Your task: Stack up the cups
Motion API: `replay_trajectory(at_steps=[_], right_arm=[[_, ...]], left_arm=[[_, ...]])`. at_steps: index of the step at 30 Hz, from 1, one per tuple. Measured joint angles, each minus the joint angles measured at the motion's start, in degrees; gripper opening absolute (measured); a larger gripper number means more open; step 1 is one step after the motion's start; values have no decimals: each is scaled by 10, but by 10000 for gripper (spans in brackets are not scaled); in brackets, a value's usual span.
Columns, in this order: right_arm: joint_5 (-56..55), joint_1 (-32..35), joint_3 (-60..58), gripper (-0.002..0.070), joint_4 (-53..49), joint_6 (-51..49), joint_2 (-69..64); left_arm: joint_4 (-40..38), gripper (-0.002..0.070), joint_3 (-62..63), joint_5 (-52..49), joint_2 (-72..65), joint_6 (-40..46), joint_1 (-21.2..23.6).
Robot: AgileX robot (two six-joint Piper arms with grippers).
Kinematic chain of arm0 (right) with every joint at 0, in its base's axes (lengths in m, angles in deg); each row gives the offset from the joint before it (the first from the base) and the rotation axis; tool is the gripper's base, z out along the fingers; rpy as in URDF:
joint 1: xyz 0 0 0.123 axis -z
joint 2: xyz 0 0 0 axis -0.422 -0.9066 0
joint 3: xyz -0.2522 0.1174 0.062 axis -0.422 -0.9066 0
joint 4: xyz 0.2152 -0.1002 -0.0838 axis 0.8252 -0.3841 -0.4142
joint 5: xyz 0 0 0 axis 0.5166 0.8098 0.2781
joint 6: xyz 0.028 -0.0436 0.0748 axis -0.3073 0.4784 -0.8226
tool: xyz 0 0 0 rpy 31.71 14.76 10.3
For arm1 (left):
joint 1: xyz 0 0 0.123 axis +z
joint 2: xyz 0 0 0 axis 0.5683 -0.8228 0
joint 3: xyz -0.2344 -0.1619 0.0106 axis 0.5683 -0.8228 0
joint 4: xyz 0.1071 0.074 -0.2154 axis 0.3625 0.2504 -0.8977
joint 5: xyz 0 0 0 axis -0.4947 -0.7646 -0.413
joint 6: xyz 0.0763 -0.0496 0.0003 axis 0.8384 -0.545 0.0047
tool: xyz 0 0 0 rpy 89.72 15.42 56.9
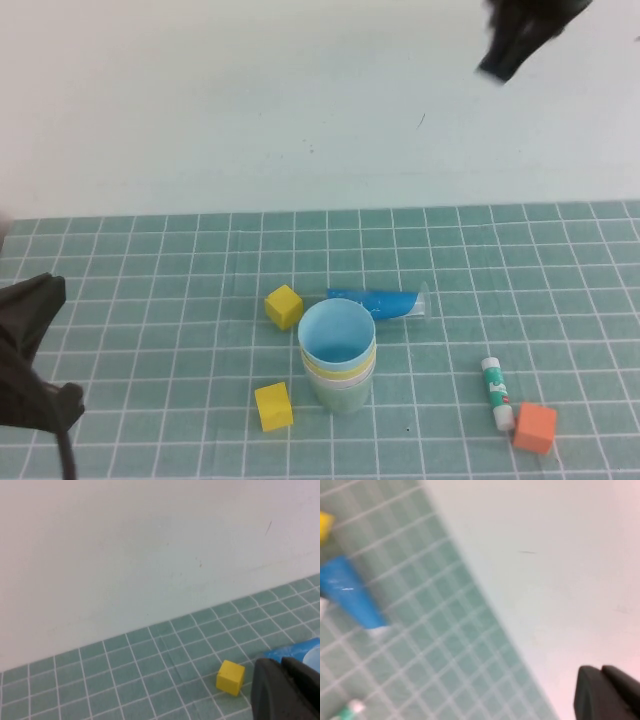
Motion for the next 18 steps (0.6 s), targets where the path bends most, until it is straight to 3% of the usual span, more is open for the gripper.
replay_trajectory(at_steps=[10,18], right_arm=[[0,0,-52,-1,-22,-15,141],[-30,0,-306,-1,-22,-46,324]], left_arm=[[-1,-2,-50,-1,104,0,0],[-5,-2,-127,16,223,0,0]])
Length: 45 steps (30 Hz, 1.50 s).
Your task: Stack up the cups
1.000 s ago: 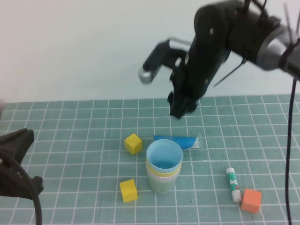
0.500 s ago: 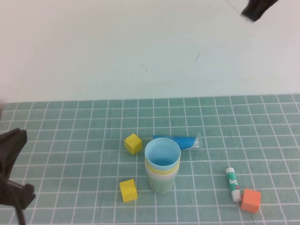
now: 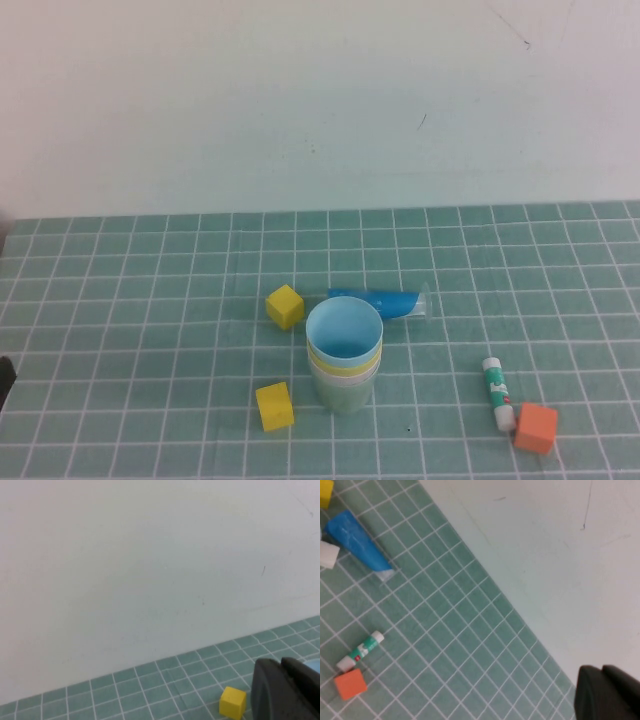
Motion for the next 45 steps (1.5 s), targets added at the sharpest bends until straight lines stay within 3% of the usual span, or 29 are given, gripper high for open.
replay_trajectory(at_steps=[10,19,26,38,45], right_arm=[[-177,0,-395,-1,14,-86,289],[-259,0,-636,-1,49,-107,517],[-239,0,-682,-1,96,-121,593],[-200,0,-686,-1,109,-122,596],[-198,0,-686,-1,109,-125,596]], left_arm=[[0,-2,-15,-25,35,0,0],[0,-2,-15,-25,35,0,0],[0,-2,-16,-25,35,0,0],[1,-2,-24,-25,42,0,0],[59,-2,-76,-25,120,0,0]])
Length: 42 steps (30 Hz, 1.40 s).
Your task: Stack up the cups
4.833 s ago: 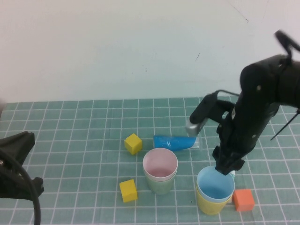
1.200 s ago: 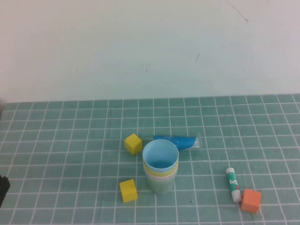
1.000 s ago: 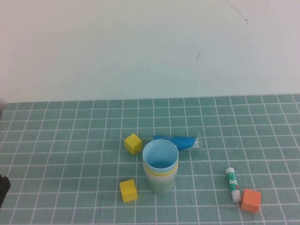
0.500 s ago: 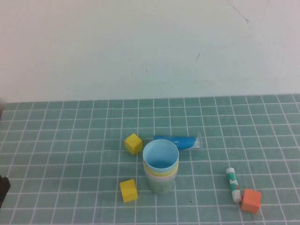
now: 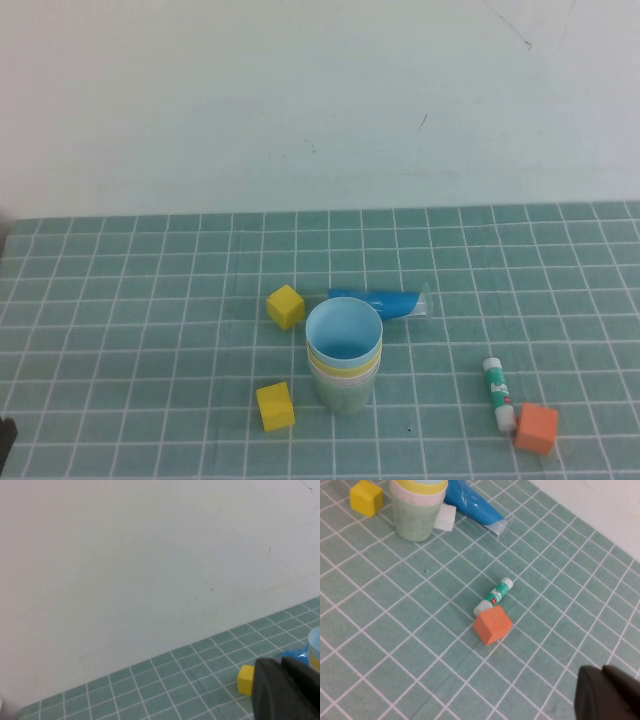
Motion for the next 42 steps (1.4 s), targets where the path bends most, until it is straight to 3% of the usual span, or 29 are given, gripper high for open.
replay_trajectory(at_steps=[3,8,14,42], right_arm=[[1,0,0,-1,0,0,0],[8,0,-1,-1,0,0,0],[9,0,-1,-1,0,0,0],[9,0,-1,-1,0,-1,0]], left_arm=[[8,-2,-37,12,29,0,5],[13,-2,-86,32,32,-57,58],[52,-2,-89,-79,33,-160,109],[99,-2,-87,-93,33,-241,92]])
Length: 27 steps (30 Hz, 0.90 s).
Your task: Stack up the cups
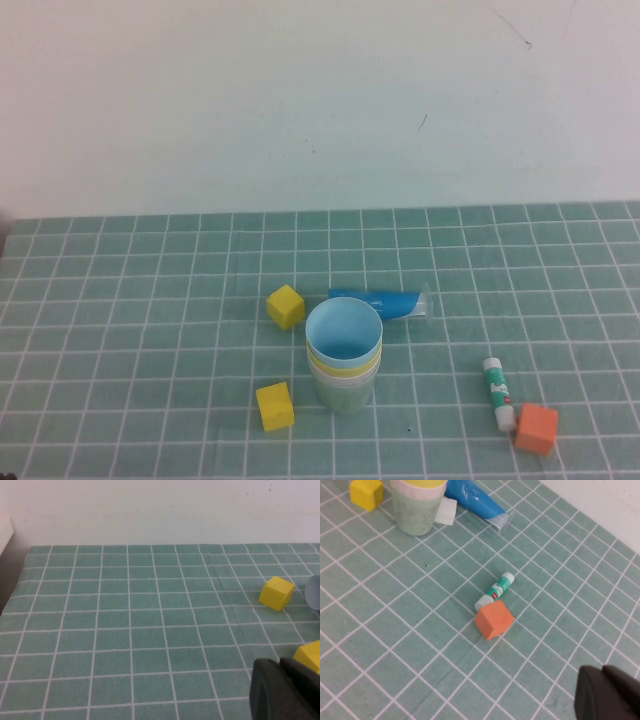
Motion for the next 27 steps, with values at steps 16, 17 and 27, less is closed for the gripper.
replay_trajectory(at_steps=[16,17,27], right_arm=[[-6,2,-2,-1,-9,0,0],[-15,7,-6,-1,-11,0,1],[-219,270,-105,-1,-14,0,37]], left_arm=[[2,-2,0,-1,0,0,0],[2,-2,0,-1,0,0,0],[2,-2,0,-1,0,-1,0]])
